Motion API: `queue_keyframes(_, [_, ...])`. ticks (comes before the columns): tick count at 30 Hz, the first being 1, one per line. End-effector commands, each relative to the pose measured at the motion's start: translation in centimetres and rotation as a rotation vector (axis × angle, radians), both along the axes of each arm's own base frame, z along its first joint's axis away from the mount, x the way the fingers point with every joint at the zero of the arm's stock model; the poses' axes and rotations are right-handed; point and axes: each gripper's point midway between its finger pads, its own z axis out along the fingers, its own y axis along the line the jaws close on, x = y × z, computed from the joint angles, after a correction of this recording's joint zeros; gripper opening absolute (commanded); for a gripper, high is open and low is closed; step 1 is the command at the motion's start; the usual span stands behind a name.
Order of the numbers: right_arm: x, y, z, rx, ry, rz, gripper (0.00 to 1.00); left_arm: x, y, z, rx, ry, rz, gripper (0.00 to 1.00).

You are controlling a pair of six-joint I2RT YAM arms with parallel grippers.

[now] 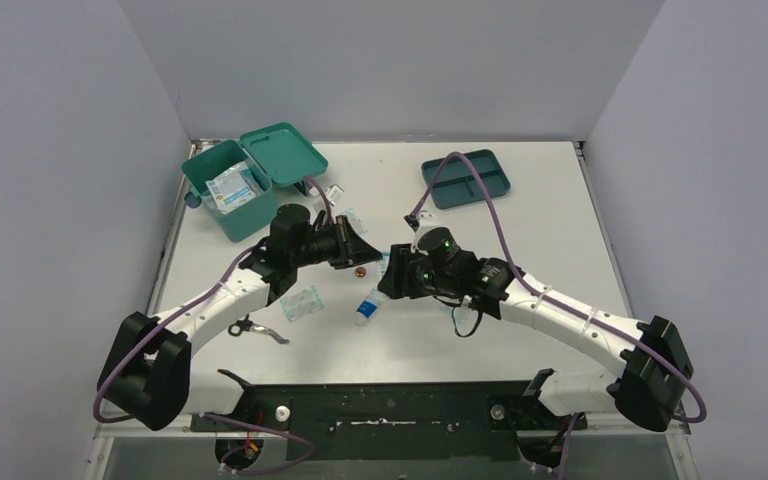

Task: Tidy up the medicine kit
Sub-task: Pick up the medical item at the center of the board, then place the medical item at the medicine box.

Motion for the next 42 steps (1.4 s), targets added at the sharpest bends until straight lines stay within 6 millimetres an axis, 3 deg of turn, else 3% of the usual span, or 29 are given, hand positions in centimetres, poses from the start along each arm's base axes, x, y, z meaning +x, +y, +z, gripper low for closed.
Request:
queue_keyframes(1, [0.8, 0.2, 3.4, 0.070, -0.082, -0.031, 0.47, 0.2, -0.8, 2.4, -0.047, -0.077, -0.040, 0.00])
queue_keyframes(4, [0.8, -0.2, 3.4, 0.065, -0.086, -0.047, 0.56, 0.2, -0.8, 2.7, -0.042, -0.077, -0.040, 0.00])
queue_keyframes(11, [0.2, -2.2, 3.0, 0.080, -0.092, -0.119, 0.98, 1.5, 0.4, 3.4, 0.075, -0.129, 0.001, 0.00])
queue_keyframes(19, [-0.5, -4.3, 3.8, 0.112, -0.124, -0.178, 1.00, 4.6, 4.6, 4.9, 0.121, -0.120, 0.115, 0.00])
queue_keyframes(21, [-0.6, -4.9, 3.8, 0.106, -0.130, -0.185, 1.00, 5.8, 6.5, 5.0, 0.155, -0.120, 0.152, 0.00])
queue_keyframes(34, [-2.2, -8.4, 3.2, 0.043, -0.190, -0.185, 1.00, 14.4, 25.9, 6.1, 0.303, -0.122, 0.614, 0.00])
queue_keyframes(38, [-2.6, -8.8, 3.1, 0.037, -0.196, -0.169, 1.00, 16.9, 30.4, 7.1, 0.365, -0.135, 0.719, 0.00])
queue_keyframes(42, [-2.6, -9.3, 3.3, 0.030, -0.199, -0.187, 1.00, 18.9, 33.4, 8.0, 0.390, -0.181, 0.812, 0.00])
